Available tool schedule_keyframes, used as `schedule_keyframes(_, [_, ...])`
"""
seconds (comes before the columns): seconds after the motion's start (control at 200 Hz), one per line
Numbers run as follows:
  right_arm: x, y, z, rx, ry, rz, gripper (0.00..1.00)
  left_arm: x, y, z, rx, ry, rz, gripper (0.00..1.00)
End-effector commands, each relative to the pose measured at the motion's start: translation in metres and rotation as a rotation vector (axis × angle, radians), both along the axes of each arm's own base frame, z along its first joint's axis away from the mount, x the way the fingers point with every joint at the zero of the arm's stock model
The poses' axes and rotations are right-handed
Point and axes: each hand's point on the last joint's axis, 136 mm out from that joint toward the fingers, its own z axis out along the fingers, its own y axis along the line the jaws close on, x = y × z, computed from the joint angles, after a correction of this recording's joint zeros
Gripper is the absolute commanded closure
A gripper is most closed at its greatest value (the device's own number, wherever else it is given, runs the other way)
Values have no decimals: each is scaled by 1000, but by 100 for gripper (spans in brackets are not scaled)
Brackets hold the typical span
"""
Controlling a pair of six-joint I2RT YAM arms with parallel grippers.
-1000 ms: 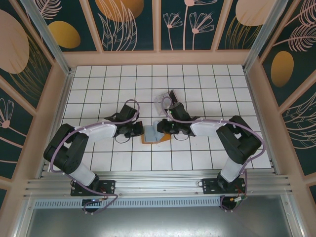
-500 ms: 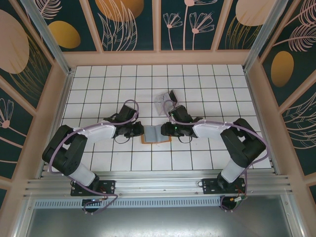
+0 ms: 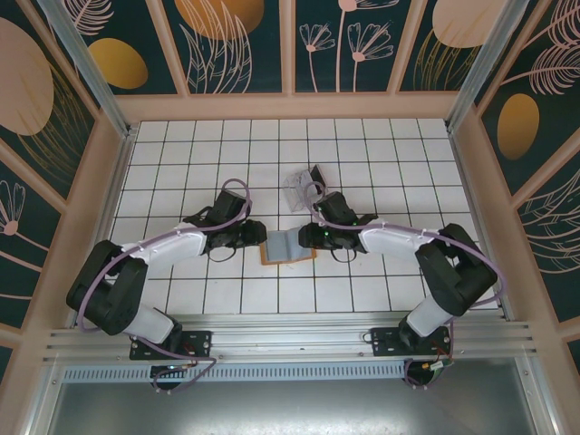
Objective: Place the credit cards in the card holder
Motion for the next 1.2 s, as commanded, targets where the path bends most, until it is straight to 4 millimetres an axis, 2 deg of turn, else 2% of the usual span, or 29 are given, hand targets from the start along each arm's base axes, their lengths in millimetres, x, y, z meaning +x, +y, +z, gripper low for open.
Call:
schedule_keyframes(0.0, [4,3,23,58,-27,5,53,8,3,15,11,-38,11,59])
schedule_keyframes(0.26, [11,3,38,134,-48,-7,53,24,-2,37,2,-110,17,58])
schedule_keyframes(0.43, [18,5,49,173,-62,-12,53,33,-13,47,-43,-136,0,58])
schedule_keyframes(0.581, [21,4,56,199,-72,-17,53,34,-24,42,-91,-116,-23,58])
schedule_keyframes(0.766, [24,1,59,242,-67,-37,52,27,-47,38,-207,-76,-64,65])
schedule_keyframes(0.921, [33,-5,70,268,-102,-55,52,28,-50,29,-186,-66,-71,66])
schedule_keyframes(1.051, [59,-24,79,212,-164,-99,52,37,-53,29,-171,-78,-75,64])
schedule_keyframes(1.196, [103,-54,83,84,-257,-175,52,56,-62,31,-165,-105,-68,63])
